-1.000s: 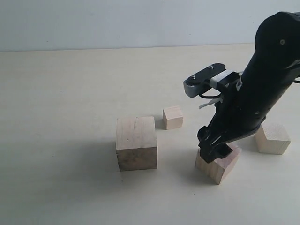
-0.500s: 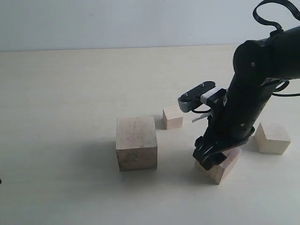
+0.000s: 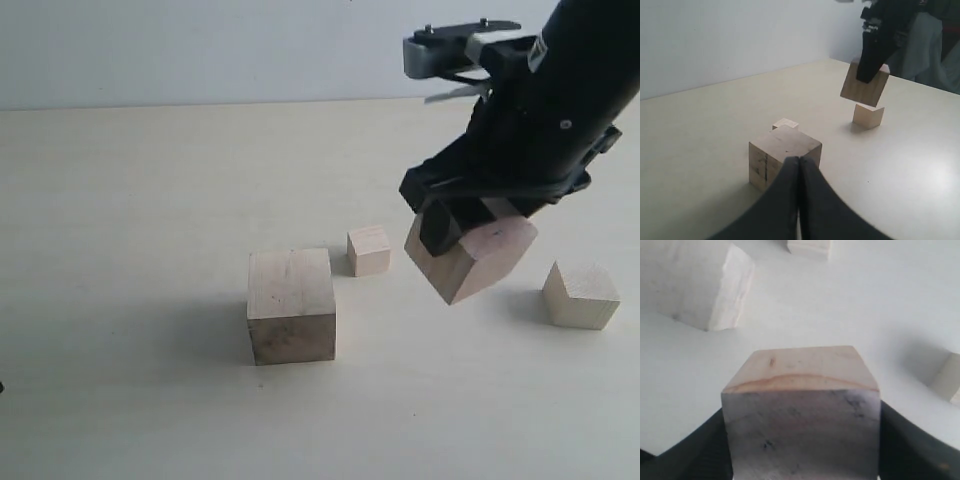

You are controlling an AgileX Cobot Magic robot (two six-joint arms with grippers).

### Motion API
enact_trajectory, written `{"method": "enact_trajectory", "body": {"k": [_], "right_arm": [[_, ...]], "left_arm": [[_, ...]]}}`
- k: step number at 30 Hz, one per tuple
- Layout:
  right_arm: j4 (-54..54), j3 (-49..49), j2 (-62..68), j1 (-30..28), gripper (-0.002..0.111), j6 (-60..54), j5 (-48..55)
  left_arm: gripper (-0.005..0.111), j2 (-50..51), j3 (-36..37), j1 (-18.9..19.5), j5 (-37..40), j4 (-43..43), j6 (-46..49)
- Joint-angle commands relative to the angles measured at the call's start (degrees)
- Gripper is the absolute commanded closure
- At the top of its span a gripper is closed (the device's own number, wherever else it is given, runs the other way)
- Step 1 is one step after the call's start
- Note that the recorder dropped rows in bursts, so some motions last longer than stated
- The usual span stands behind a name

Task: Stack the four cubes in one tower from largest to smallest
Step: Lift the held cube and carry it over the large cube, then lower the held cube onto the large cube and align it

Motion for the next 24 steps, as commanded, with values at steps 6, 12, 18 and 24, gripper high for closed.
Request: {"method": "enact_trajectory", "body": {"k": [6, 12, 18, 24], "right_arm": [[-0.39, -19.74, 10.55, 11.62, 0.108, 10.59, 5.19], [0.47, -24.42, 18.16, 13.02, 0.108, 16.85, 5.19], [-0.23, -27.12, 21.85, 14.12, 0.108, 21.05, 5.19], [-1.77, -29.15, 24.08, 14.28, 0.108, 25.70, 5.19]], "left_arm": [[0.107, -0.38, -0.02, 0.09, 0.17, -0.48, 0.02], [0.107, -0.38, -0.02, 0.09, 0.17, -0.48, 0.02], [0.107, -0.38, -0.02, 0.09, 0.17, -0.48, 0.02], [0.107, -0.38, -0.02, 0.09, 0.17, -0.48, 0.02]]}}
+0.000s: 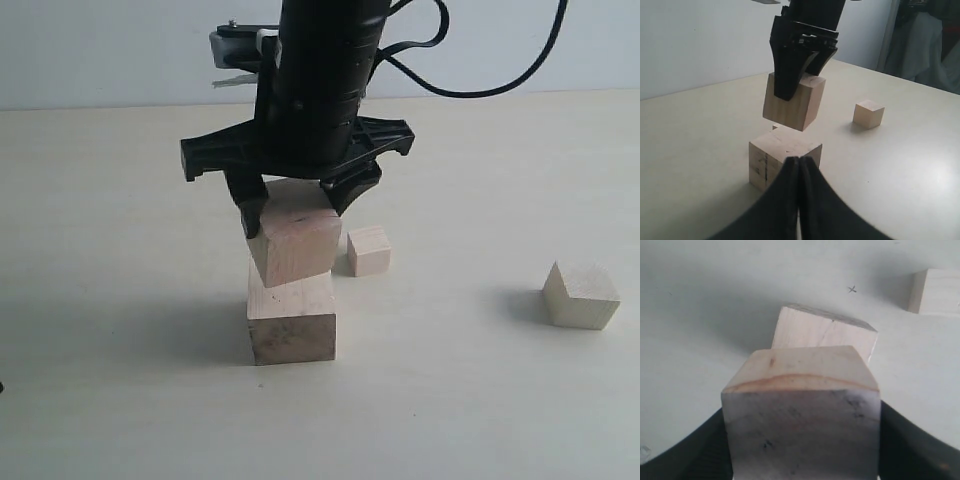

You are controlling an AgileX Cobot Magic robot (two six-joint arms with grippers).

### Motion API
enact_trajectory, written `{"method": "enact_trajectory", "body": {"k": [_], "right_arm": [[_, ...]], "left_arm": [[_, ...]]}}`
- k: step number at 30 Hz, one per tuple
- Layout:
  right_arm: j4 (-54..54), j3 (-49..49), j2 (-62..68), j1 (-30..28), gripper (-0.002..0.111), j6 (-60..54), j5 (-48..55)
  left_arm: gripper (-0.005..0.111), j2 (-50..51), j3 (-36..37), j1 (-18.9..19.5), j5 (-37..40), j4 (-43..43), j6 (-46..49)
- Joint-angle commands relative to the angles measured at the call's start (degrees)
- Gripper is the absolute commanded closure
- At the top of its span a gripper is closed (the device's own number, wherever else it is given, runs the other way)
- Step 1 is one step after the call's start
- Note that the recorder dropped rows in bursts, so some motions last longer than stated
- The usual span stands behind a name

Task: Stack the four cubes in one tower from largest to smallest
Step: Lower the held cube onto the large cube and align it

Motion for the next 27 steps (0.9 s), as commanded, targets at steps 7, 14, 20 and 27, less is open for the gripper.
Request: {"method": "enact_trajectory", "body": {"k": [7, 14, 20, 27], "right_arm": [[-6.75, -1.07, 0.81, 0.25, 0.108, 11.69, -0.20], [-6.01, -1.07, 1.26, 0.97, 0.108, 13.34, -0.20], [-6.01, -1.07, 2.56, 2.11, 0.108, 14.63, -0.20], [-6.01, -1.07, 3.63, 2.28, 0.108, 14.63, -0.20]], "left_arm": [[0.107, -0.38, -0.02, 0.09, 0.17, -0.48, 0.02], [0.107, -0.38, -0.02, 0.09, 0.17, -0.48, 0.02], [0.107, -0.38, -0.02, 0.09, 0.17, -0.48, 0.02], [0.107, -0.38, -0.02, 0.09, 0.83, -0.48, 0.02]]}}
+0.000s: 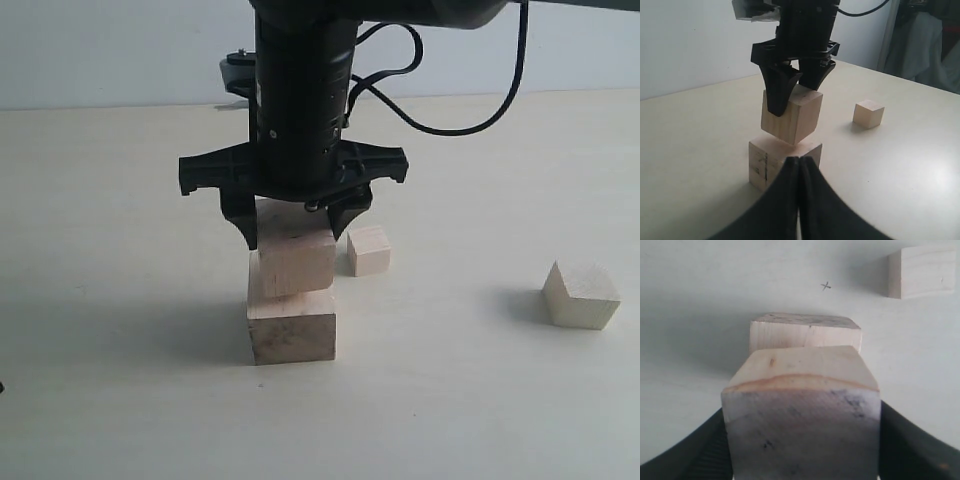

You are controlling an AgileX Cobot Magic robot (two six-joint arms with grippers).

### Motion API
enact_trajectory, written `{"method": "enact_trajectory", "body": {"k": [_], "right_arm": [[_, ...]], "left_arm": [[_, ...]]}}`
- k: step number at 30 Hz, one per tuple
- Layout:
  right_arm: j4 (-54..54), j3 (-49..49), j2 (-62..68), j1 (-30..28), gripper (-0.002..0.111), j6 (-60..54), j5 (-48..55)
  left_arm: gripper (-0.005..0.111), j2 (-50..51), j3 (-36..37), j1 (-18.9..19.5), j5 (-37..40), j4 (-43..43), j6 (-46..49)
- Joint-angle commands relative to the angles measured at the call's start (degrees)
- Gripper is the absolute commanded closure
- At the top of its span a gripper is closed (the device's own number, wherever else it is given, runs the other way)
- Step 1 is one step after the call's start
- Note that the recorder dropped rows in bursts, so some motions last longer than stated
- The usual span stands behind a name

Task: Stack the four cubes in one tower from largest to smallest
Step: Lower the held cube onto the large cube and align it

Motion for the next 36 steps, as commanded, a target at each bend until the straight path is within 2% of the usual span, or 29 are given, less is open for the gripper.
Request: {"method": "enact_trajectory", "body": {"k": [1, 36], "right_arm": [[-0.39, -0.39, 0.13, 0.10, 0.108, 0.32, -0.23], [-2.83, -0.39, 1.59, 1.68, 0.108, 2.90, -1.35]], "left_arm": [[0.107, -0.38, -0.02, 0.09, 0.83, -0.48, 0.02], [0.107, -0.38, -0.02, 0.09, 4.25, -0.25, 0.02]]}}
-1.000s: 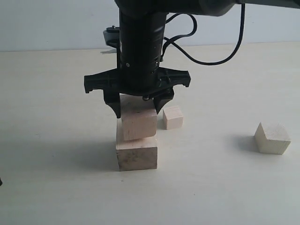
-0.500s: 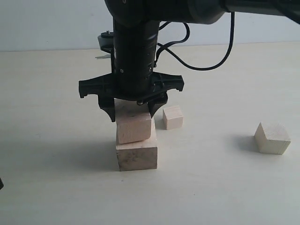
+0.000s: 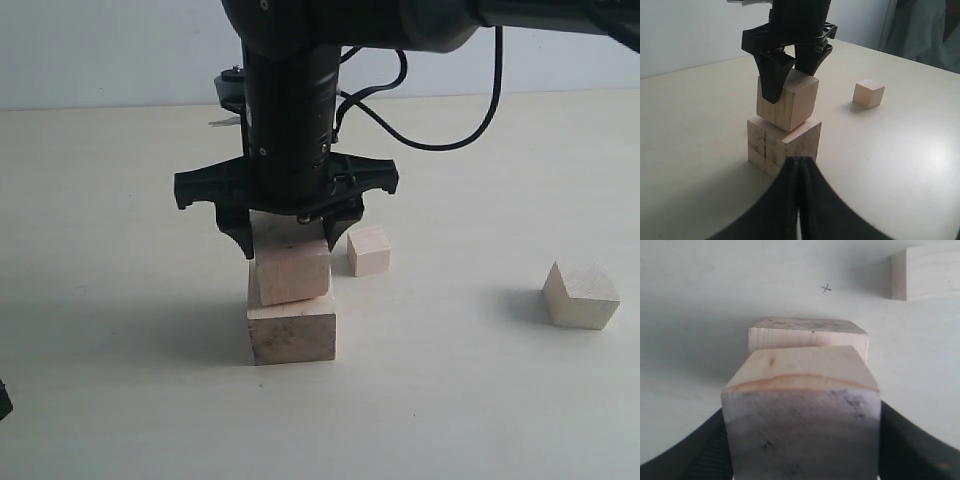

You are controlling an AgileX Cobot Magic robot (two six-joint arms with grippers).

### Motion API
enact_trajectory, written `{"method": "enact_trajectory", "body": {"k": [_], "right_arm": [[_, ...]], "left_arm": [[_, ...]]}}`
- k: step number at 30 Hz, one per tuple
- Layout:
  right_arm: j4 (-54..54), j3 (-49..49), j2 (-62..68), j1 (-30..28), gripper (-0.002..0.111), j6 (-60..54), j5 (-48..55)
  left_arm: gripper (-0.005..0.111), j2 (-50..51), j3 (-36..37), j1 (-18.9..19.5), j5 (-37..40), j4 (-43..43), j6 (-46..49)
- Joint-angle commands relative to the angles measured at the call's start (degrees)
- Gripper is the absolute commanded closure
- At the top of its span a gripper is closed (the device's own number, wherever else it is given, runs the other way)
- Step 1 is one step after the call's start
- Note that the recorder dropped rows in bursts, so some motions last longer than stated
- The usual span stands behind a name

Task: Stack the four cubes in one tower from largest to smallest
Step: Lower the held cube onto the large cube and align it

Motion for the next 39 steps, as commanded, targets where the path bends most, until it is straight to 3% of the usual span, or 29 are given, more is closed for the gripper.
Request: {"method": "enact_trajectory", "body": {"k": [1, 39], "right_arm": [[-1.28, -0.39, -0.19, 0.72, 0.108, 1.11, -0.46], [-1.26, 1.93, -0.35, 0.96, 0.108, 4.73, -1.29]], "left_arm": [[0.107, -0.38, -0.02, 0.09, 0.04, -0.25, 0.02], [0.107, -0.38, -0.02, 0.09, 2.76, -0.25, 0.02]]}}
